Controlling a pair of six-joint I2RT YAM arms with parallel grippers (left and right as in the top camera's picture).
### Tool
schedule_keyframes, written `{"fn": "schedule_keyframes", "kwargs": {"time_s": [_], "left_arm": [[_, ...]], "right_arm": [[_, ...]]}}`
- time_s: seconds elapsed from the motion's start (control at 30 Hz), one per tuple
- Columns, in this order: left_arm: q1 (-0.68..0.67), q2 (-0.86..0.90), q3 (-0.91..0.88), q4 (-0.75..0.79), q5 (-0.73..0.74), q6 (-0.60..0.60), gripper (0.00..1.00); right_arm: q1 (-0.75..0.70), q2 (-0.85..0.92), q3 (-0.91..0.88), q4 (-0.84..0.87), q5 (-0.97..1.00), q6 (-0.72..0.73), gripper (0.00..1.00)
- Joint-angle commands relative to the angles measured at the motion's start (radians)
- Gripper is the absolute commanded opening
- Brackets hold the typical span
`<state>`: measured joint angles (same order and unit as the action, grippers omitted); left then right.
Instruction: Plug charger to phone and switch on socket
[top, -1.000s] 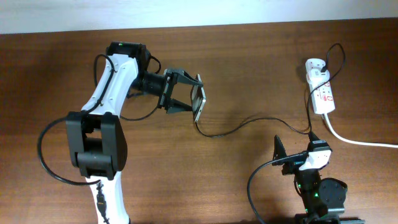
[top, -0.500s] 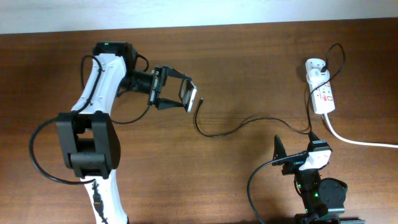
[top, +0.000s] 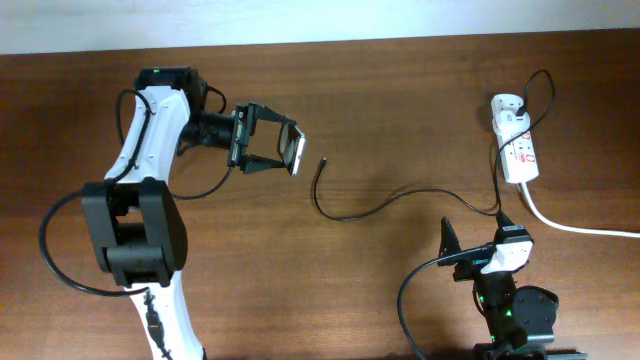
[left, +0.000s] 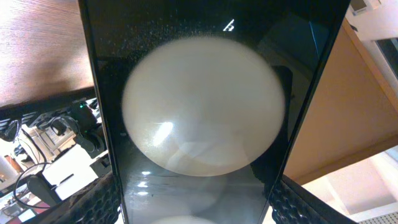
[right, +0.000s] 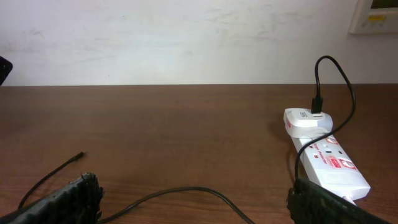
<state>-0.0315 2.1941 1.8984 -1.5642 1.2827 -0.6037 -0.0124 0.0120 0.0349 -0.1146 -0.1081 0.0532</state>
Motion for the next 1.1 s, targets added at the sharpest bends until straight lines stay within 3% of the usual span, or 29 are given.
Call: {"fn": "schedule_keyframes", "kwargs": {"time_s": [0.0, 0.5, 0.83, 1.07], "left_arm": [[0.004, -0.001, 0.023, 0.0, 0.026, -0.01, 0.05], [0.004, -0.001, 0.023, -0.001, 0.026, -0.01, 0.03], [0.004, -0.001, 0.023, -0.001, 0.026, -0.01, 0.03], [0.004, -0.001, 0.023, -0.001, 0.026, -0.01, 0.01]], "right_arm": [[0.005, -0.008, -0.008, -0.001, 0.008, 0.004, 0.99], [0.005, -0.008, -0.008, 0.0, 0.035, 0.008, 0.99], [0.006, -0.008, 0.022, -0.002, -0.066, 0.008, 0.99], [0.006, 0.013, 0.147, -0.169, -0.072, 0.008, 0.99]]}}
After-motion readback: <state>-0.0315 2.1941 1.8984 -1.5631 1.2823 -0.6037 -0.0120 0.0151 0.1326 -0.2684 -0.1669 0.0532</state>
